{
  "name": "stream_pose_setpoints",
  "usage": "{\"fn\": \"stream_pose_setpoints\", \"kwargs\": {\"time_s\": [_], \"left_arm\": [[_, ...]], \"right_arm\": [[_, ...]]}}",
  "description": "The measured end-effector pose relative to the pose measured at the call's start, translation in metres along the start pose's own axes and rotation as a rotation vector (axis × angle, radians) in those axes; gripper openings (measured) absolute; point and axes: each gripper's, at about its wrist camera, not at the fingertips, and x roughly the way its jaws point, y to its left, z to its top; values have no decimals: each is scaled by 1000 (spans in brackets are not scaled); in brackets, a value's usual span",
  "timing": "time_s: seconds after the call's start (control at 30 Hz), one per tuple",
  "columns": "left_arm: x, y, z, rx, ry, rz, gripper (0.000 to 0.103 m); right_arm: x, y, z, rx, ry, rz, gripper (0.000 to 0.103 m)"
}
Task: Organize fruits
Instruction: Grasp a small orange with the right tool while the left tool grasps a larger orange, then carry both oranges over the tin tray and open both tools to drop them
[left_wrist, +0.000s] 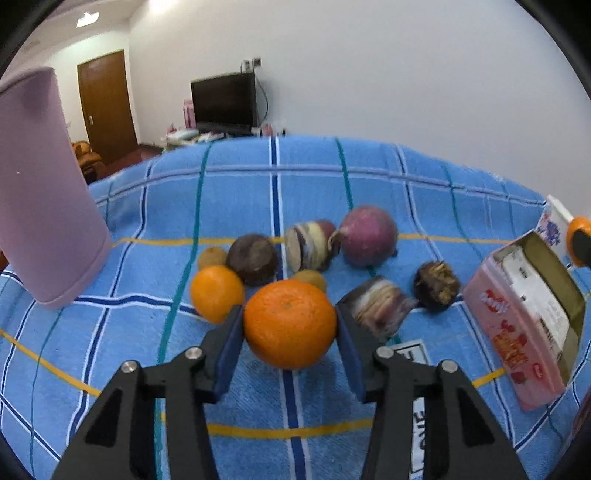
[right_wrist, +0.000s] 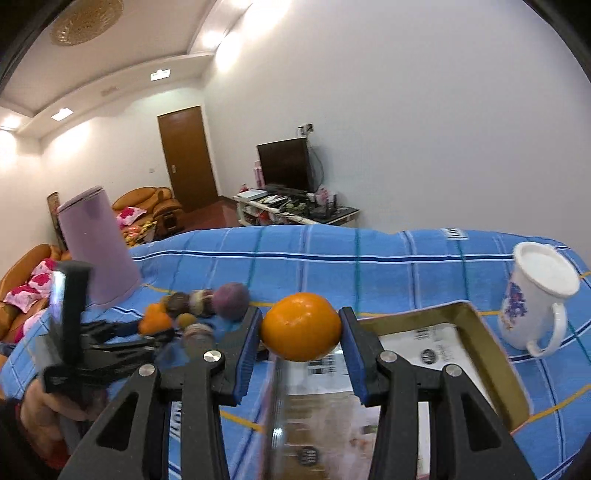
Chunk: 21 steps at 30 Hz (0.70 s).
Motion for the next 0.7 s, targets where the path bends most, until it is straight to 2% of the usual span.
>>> {"fn": "stream_pose_setpoints", "kwargs": {"time_s": [0.23, 0.37, 0.43, 0.57, 0.7], "left_arm": [[-32, -7, 2, -28, -137, -89, 51], [-51, -37, 7, 15, -190, -131, 51], [-53, -52, 11, 35, -198, -149, 51], [-53, -95, 17, 87, -182, -233, 51], [-49, -140, 18, 152, -166, -273, 51]], "right_arm": [[-8, -37, -1, 24, 0, -57, 45], [-14, -59, -4, 31, -6, -81, 45], [-14, -67, -5, 28, 1, -91, 45], [-10, -79, -13, 4, 45, -111, 45], [-4, -87, -20, -20, 89, -127, 45]]}}
